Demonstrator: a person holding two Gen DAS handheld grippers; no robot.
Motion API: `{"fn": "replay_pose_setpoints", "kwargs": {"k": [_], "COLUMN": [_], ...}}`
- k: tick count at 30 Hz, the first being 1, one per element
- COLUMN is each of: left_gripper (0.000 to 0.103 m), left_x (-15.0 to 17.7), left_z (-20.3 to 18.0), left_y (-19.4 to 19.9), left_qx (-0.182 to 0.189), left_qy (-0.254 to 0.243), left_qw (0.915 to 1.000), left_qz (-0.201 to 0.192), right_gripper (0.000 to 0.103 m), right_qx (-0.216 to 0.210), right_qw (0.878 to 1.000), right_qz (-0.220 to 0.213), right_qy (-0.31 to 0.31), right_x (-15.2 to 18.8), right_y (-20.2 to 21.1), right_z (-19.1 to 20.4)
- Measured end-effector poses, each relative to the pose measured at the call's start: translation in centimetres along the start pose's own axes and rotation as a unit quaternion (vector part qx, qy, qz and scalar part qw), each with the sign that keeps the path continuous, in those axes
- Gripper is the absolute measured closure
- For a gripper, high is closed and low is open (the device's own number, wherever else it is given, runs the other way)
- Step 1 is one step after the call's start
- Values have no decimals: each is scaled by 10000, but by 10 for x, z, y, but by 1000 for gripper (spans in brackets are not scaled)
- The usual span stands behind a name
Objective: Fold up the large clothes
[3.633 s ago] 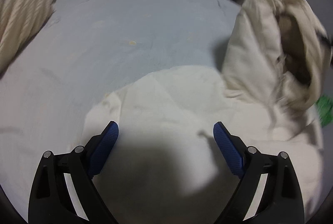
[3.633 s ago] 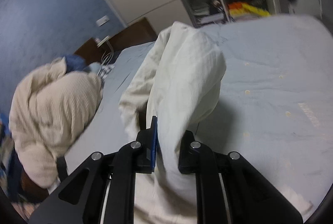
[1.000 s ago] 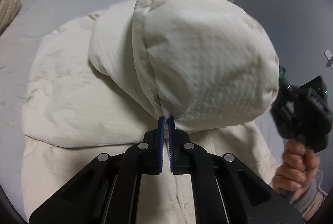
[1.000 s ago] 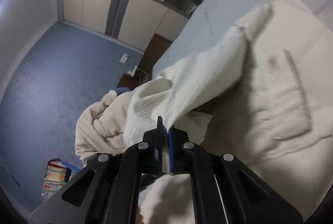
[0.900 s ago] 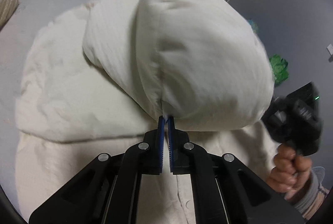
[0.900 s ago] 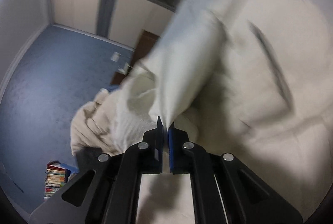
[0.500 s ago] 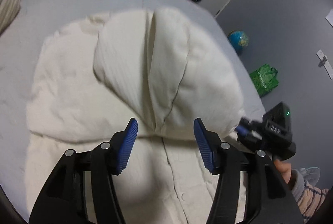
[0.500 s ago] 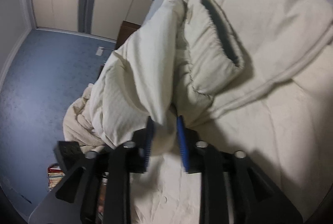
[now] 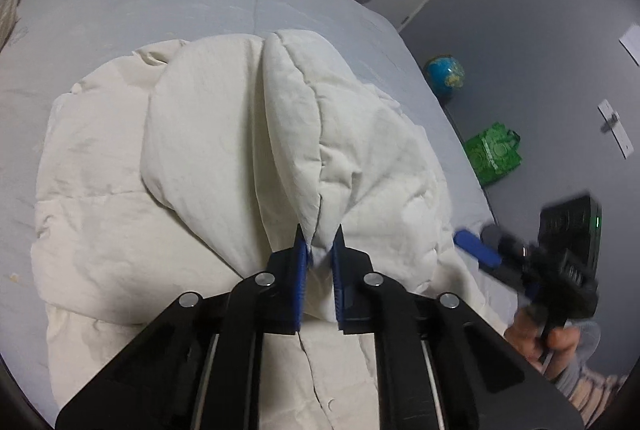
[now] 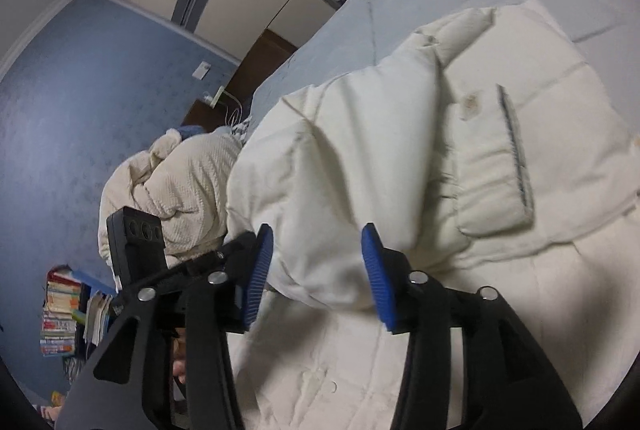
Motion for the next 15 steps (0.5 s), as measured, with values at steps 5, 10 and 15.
{"fn": "replay_pose_setpoints", "kwargs": {"k": [5, 10, 15], "left_gripper": [93, 93, 93], "left_x": [20, 34, 34], "left_z": [7, 19, 17], "left_y": [-2, -6, -5], "left_qx": [105, 106, 117], "left_qy": [103, 252, 132], "left_qw": [9999, 9996, 9998], "left_qz": [-42, 10, 71], "right_gripper": [60, 93, 99], "right_qx": [198, 466, 550], "right_qw": [9989, 9951, 9924], "right_qz": [364, 731, 243], "right_qy": [200, 474, 1070], "right_x": [-9, 4, 19], "right_y": [-30, -55, -34], "right_z": [10, 16, 37]}}
Point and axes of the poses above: each gripper's, at about its wrist camera, not at the fingertips, and y roughly against the way its jaws point, z to its left, x to its underside, the point moved 4 cm from there along -y, roughly the way its jaws point, and after that the axes turned 6 degrees about x, right-handed, at the moved point
